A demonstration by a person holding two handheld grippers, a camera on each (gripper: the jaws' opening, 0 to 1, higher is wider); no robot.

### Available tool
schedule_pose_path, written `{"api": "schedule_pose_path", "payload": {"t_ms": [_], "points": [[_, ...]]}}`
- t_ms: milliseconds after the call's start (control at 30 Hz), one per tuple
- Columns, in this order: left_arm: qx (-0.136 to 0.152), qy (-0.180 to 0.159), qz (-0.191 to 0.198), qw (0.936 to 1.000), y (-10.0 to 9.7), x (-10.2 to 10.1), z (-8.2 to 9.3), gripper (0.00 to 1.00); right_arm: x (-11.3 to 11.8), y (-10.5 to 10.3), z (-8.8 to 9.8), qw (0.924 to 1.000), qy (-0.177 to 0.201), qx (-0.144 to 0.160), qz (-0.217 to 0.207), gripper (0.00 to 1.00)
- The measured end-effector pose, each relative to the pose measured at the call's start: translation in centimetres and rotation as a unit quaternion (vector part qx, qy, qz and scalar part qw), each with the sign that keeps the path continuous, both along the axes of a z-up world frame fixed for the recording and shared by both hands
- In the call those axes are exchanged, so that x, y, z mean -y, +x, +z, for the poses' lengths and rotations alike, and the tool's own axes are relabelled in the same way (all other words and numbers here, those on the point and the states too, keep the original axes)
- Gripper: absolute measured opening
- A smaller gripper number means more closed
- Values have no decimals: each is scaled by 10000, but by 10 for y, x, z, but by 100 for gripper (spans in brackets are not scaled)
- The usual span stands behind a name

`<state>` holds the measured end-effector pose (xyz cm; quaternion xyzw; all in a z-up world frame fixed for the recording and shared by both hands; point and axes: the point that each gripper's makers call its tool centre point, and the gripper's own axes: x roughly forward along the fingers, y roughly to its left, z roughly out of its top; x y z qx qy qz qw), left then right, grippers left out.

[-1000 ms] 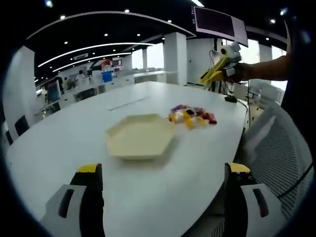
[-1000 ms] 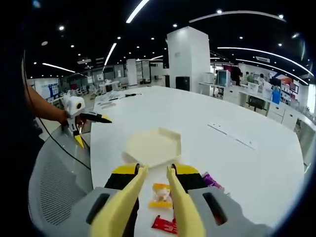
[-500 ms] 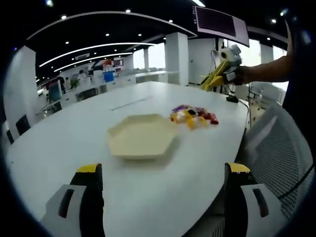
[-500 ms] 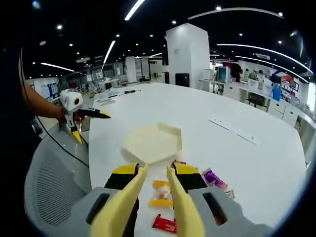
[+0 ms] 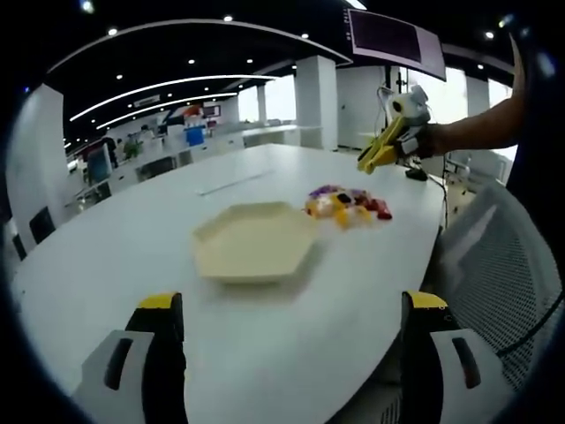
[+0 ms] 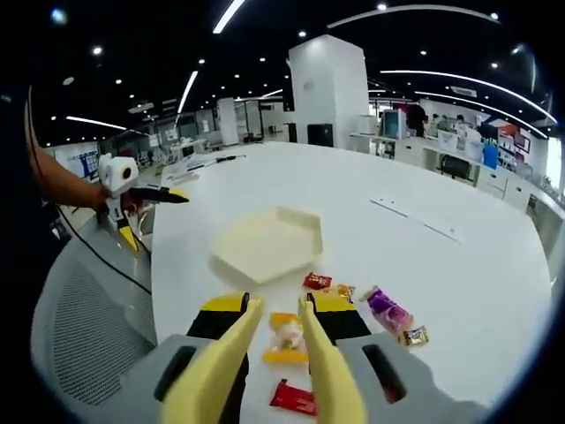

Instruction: Place the target food into the container with the food tongs after gripping and lifting it, then release it inside without dropping or visibly crushing the food.

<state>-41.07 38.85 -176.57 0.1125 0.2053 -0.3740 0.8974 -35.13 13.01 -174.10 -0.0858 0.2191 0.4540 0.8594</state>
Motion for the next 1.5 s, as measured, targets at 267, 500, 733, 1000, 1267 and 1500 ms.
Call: {"api": "schedule_pose_path", "payload": {"t_ms": [267,500,733,1000,1267,1500], "points": [[-24,13,26,10000,0,-1,-2,99,-3,4,-23,9998,-186,-96,-4,26],[-70,54,32,10000,0,-1,-4,99,-6,14,-50,9989,-394,-265,-33,26],[-98,69,59,9999,0,-3,-5,98,-5,19,-71,9975,-535,-447,-84,26],[-139,86,53,9999,0,-3,-7,98,-3,22,-77,9963,-619,-579,-161,25],[-159,112,33,9998,-1,-3,-8,97,-9,20,-87,9930,-1056,-533,-60,24],[-168,156,2,9997,-2,-3,-9,97,-9,21,-91,9910,-1126,-718,-107,22]]}}
